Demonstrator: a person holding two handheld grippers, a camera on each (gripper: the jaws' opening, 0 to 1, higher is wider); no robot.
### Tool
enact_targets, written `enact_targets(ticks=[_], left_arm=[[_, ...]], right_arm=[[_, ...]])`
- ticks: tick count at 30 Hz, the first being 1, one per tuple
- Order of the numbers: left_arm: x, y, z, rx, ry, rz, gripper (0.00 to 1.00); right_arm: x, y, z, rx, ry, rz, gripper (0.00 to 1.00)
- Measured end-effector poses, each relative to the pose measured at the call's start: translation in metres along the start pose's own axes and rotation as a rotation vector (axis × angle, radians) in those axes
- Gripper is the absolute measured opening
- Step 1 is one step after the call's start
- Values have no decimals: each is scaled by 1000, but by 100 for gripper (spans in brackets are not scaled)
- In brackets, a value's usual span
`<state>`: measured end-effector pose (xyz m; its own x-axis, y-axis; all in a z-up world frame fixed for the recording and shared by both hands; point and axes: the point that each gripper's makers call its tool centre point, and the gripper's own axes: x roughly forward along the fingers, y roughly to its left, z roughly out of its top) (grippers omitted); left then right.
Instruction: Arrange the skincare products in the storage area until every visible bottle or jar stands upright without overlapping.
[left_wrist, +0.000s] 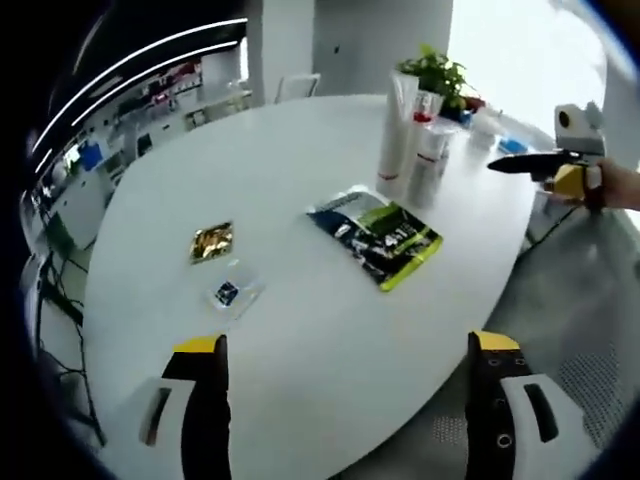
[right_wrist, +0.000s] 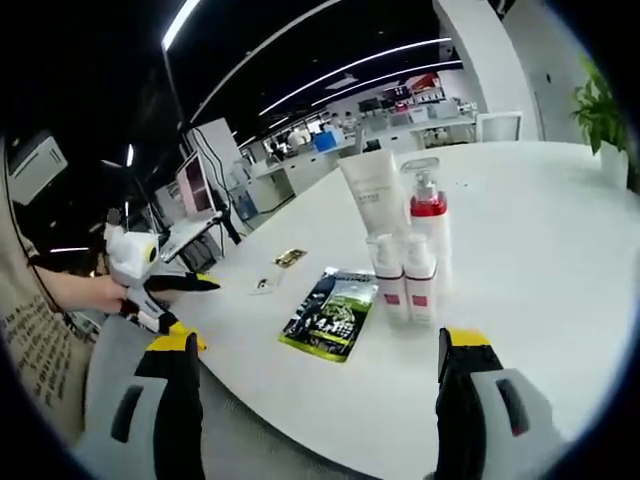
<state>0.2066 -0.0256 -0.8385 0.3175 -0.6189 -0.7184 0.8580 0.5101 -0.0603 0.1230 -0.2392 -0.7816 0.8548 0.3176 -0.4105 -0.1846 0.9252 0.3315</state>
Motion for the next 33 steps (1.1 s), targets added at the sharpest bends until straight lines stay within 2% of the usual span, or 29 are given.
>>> enact_targets(ticks=[10, 18, 33], left_arm=[[-21, 10, 0, -43, -40, 42, 97], [-23, 13, 3, -56, -50, 54, 97], [-22, 15, -1, -62, -28, 67, 97]], right_arm=[[-1, -2, -2, 13, 7, -10, 100], [1, -3, -1, 14, 10, -14, 100], [3, -2, -4, 14, 22, -11, 100]])
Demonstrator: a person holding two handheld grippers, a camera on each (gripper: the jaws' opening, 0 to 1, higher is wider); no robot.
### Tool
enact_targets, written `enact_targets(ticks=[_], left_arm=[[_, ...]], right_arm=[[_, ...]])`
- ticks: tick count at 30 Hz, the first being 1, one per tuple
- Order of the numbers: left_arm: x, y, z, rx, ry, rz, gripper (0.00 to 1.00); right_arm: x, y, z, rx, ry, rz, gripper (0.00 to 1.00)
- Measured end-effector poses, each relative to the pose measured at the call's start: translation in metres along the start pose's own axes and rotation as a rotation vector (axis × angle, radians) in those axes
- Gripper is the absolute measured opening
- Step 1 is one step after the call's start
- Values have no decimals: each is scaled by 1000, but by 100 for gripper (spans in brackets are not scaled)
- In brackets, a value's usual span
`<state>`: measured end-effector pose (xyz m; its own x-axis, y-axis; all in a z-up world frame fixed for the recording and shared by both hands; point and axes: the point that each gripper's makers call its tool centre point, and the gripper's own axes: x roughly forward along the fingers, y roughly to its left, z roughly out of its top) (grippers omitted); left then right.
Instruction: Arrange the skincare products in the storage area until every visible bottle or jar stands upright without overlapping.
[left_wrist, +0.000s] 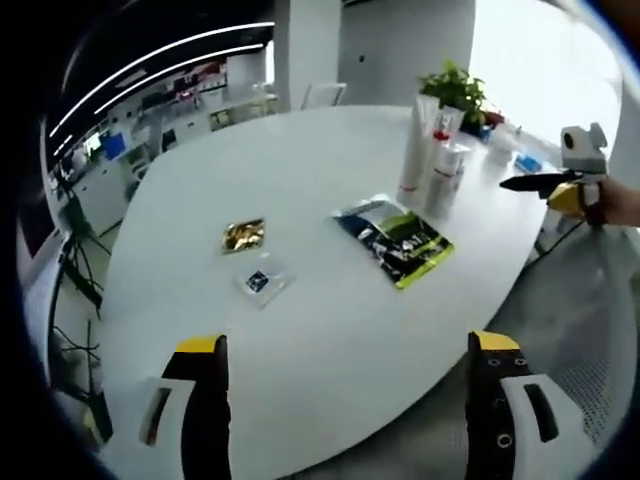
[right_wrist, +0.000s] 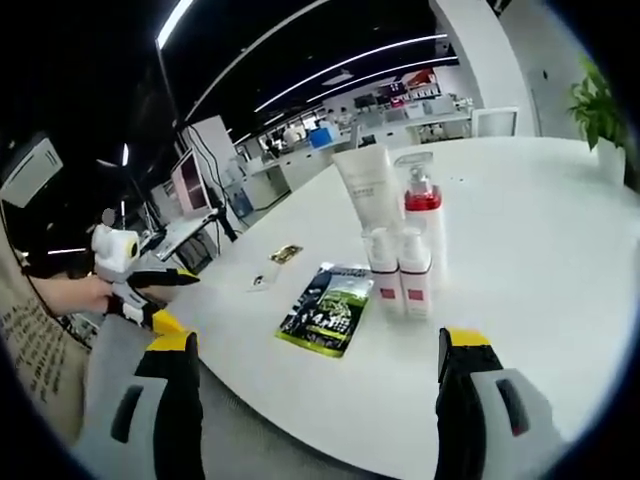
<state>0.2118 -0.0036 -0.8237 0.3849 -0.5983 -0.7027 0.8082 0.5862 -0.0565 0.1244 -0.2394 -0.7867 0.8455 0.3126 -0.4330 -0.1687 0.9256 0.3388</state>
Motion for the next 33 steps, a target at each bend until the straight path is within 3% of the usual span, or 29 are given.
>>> enact_targets(ticks=[16, 33], left_arm=[[14, -3, 6, -48, 38, -13, 95], [43, 24, 14, -137, 97, 88, 92]], right_arm=[[2, 3, -4, -7, 18, 12, 99], [1, 0, -5, -2, 23, -3, 99]])
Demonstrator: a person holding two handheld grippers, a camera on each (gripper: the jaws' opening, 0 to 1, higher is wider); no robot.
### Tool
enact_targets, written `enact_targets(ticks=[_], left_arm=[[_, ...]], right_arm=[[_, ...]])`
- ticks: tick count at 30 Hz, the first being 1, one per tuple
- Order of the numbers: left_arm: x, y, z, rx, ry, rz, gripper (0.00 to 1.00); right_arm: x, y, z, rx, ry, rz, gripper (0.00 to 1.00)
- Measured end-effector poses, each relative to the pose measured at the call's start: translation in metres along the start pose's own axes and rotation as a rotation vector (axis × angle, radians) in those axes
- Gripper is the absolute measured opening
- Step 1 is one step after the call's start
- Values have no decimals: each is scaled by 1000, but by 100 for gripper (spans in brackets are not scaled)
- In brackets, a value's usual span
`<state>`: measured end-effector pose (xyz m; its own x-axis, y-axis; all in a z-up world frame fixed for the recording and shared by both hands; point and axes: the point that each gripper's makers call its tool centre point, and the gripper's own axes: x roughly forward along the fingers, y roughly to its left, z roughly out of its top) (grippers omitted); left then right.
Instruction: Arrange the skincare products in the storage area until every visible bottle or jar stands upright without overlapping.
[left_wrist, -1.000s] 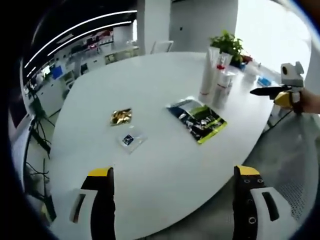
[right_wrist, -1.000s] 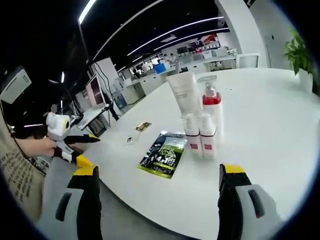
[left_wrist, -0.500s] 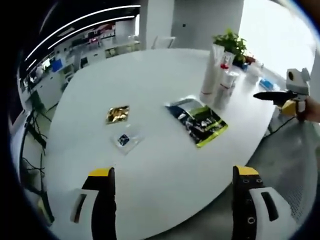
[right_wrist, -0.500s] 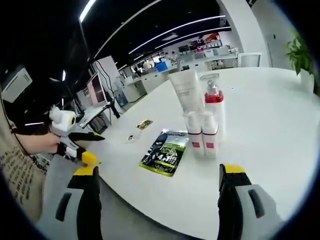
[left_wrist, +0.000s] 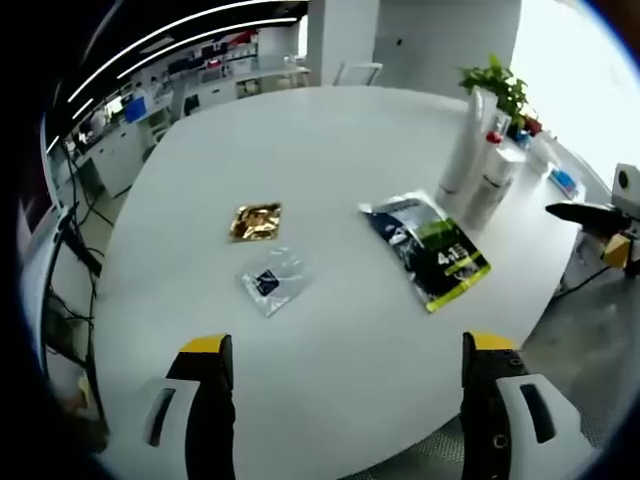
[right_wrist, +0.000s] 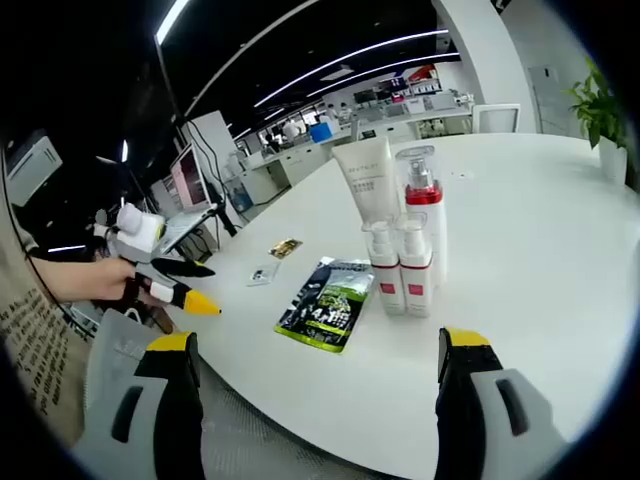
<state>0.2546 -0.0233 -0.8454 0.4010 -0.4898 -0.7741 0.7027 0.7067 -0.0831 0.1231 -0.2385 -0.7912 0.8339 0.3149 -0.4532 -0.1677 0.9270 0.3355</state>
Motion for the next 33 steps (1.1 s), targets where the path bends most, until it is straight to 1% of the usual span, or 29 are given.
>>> enact_targets(ticks=[6, 12, 15, 17, 19, 28, 33], left_arm=[[9, 4, 7, -33, 13, 34, 91], [21, 11, 11, -46, 34, 69, 88], [28, 14, 12, -70, 41, 80, 85], [32, 16, 13, -100, 44, 85, 84], [37, 20, 14, -109, 47, 95, 82], [52, 34, 19, -122, 58, 152, 75], [59, 39, 23, -137, 60, 165, 72]], right_arm=[[-1, -3, -1, -1, 5, -9, 99], [-2, -5, -1, -3, 11, -23, 99], [-3, -7, -2, -2, 12, -31, 99], [-4, -8, -2, 3, 11, -36, 99], [-4, -9, -2, 9, 10, -43, 99], [-6, -14, -1, 19, 5, -72, 99], [-6, -15, -2, 20, 11, -81, 99]])
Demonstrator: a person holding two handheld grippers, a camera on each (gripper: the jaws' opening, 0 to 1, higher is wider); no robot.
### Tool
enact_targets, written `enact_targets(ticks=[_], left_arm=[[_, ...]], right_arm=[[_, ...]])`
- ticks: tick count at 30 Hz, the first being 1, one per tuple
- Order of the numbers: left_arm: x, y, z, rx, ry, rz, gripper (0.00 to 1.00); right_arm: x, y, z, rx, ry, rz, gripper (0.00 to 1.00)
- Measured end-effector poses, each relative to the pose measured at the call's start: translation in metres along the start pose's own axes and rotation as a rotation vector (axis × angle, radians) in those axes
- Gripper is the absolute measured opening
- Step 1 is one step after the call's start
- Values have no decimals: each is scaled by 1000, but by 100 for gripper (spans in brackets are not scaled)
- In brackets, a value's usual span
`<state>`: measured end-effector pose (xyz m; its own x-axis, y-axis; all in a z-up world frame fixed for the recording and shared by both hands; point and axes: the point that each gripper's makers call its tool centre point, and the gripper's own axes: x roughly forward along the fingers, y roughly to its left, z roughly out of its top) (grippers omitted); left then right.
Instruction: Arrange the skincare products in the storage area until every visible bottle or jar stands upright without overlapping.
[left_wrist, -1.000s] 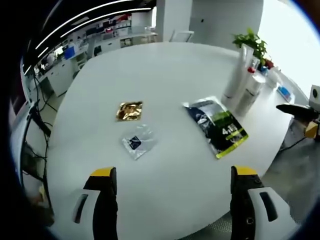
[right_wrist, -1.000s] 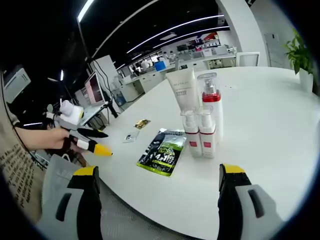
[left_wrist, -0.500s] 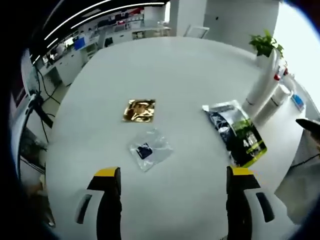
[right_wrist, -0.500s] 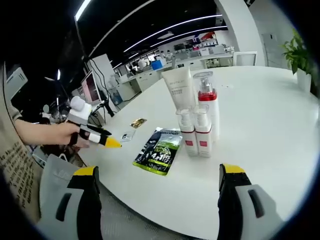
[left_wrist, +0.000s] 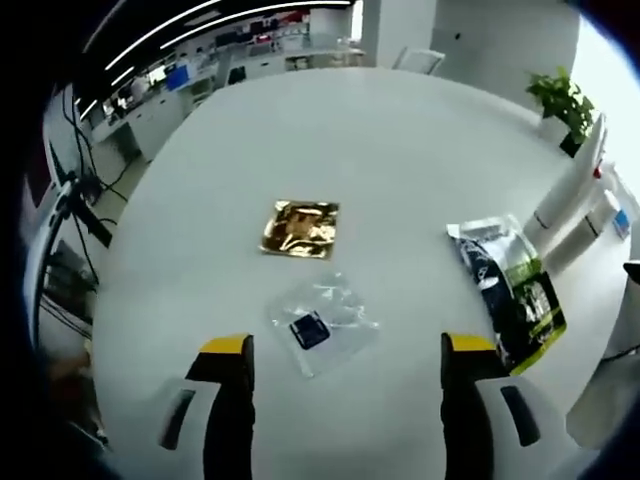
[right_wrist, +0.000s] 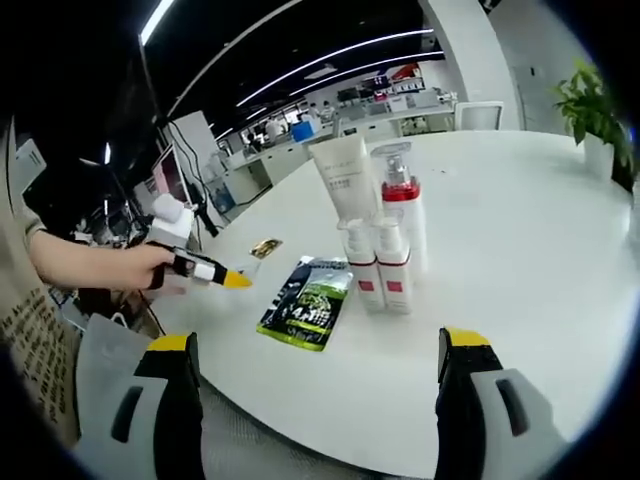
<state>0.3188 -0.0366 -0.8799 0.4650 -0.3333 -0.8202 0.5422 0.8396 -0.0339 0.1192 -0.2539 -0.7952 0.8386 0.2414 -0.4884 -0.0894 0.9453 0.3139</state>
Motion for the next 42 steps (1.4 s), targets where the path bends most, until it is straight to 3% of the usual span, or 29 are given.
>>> enact_targets(ticks=[14, 29, 32, 35, 42], left_arm=[[12, 12, 5, -68, -8, 33, 65], [16, 16, 4, -22, -4, 42, 59], [16, 15, 7, -3, -20, 29, 53], [16, 14, 10, 18, -37, 11, 38], [15, 15, 11, 19, -38, 3, 38]], right_arm=[[0, 0, 1, 1, 3, -12, 99], [1, 1, 2, 1, 7, -13, 99], [2, 1, 2, 2, 9, -12, 99], [3, 2, 2, 0, 11, -11, 99], [3, 2, 3, -1, 13, -10, 99]])
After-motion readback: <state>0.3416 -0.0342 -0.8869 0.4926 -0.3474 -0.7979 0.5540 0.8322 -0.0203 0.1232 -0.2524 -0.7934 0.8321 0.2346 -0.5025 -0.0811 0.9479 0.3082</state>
